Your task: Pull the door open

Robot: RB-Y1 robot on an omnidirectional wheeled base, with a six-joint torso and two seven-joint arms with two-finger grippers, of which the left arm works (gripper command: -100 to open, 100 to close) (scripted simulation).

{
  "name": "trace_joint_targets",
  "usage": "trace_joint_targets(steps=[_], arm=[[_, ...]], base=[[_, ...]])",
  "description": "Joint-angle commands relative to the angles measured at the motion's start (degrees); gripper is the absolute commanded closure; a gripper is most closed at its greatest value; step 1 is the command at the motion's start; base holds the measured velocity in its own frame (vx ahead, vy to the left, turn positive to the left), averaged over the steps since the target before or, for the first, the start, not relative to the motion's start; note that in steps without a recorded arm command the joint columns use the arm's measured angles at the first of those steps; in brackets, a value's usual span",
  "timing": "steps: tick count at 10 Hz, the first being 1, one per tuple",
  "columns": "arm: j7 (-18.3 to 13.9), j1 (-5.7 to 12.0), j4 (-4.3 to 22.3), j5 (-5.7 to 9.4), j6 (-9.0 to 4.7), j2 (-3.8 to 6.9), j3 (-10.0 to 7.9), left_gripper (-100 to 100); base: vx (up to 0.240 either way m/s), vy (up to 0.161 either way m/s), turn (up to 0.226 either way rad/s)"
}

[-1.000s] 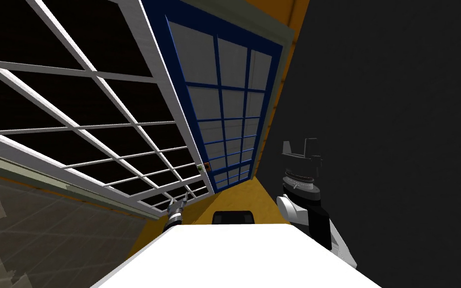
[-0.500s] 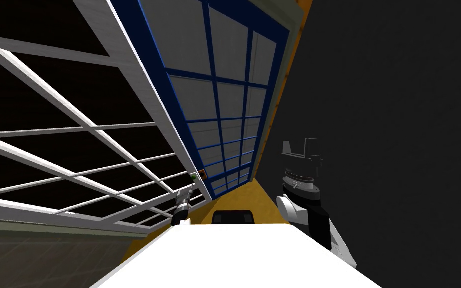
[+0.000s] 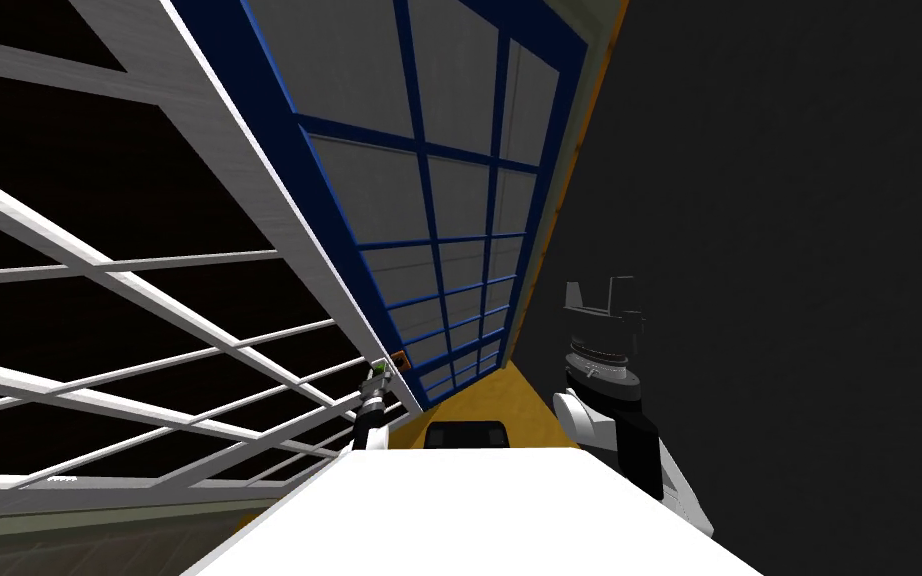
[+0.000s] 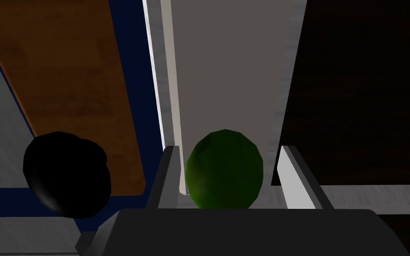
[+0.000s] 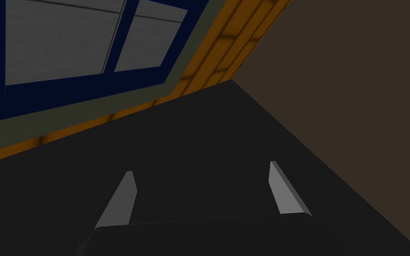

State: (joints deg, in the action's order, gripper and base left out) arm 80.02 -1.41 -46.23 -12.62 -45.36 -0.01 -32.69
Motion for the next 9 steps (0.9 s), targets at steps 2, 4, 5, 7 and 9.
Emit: trace_joint_targets(steps=[2,4,5,7,9], arm=[[0.04,0.03,0.0,0.02,0.15,0.1,-0.07,100],[0.04,0.03,0.0,0.02,0.15,0.1,-0.07,100],[0.04,0.03,0.0,0.02,0.15,0.1,-0.07,100],[-1.17,-1.58,0.47,0.32,0.25,0.52,-0.38,100],[-1.78,-2.41,0.68,0.52,0.3,0.79,-0.62,100]], base=[[-0.025,-0.011,-0.017],[0.0,0.0,0.0],[0.0,0.0,0.0],[-0.123,-0.05,0.042],[-0.146,-0.047,0.047]])
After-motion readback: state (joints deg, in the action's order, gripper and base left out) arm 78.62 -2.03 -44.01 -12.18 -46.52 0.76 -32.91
